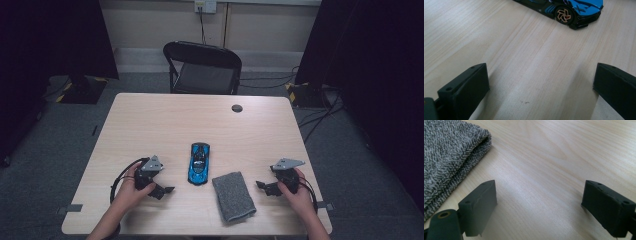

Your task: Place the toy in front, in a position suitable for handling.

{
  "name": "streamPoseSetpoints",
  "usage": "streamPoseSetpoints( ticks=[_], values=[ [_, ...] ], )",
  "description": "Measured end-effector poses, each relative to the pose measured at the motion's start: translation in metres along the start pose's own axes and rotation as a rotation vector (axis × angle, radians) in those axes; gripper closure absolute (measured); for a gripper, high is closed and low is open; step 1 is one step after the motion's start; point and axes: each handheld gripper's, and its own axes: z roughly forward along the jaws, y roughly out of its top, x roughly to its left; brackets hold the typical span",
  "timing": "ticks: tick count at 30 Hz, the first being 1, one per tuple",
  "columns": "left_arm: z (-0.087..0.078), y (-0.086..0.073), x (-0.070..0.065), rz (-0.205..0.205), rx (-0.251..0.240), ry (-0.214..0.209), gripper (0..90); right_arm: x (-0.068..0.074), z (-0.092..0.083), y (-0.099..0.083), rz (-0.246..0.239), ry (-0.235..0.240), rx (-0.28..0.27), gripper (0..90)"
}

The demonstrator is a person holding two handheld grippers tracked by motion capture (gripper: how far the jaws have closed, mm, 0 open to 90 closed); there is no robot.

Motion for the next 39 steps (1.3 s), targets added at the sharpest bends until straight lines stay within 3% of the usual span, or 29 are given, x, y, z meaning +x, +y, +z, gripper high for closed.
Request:
streamPoseSetpoints(
  ticks=[21,23,26,32,36,37,39],
  values=[
    [0.000,0.000,0.000,0.000,0.000,0.000,0.0,0.000,0.000,0.000,-0.001,0.002,0.002,12.1],
    [0.000,0.000,0.000,0.000,0.000,0.000,0.0,0.000,-0.002,0.003,0.009,-0.001,0.033,14.9],
    [0.000,0.000,0.000,0.000,0.000,0.000,0.0,0.005,-0.003,0.007,0.022,0.011,0.034,15.4],
    [0.000,0.000,0.000,0.000,0.000,0.000,0.0,0.028,-0.015,0.030,-0.002,0.057,-0.021,16.4],
    [0.000,0.000,0.000,0.000,0.000,0.000,0.0,0.055,-0.016,0.045,-0.057,0.098,-0.037,26.5],
    [0.000,0.000,0.000,0.000,0.000,0.000,0.0,0.055,-0.016,0.045,-0.057,0.098,-0.037,26.5],
    [0.000,0.000,0.000,0.000,0.000,0.000,0.0,0.075,-0.008,0.051,-0.074,0.136,-0.050,26.8]
  ],
)
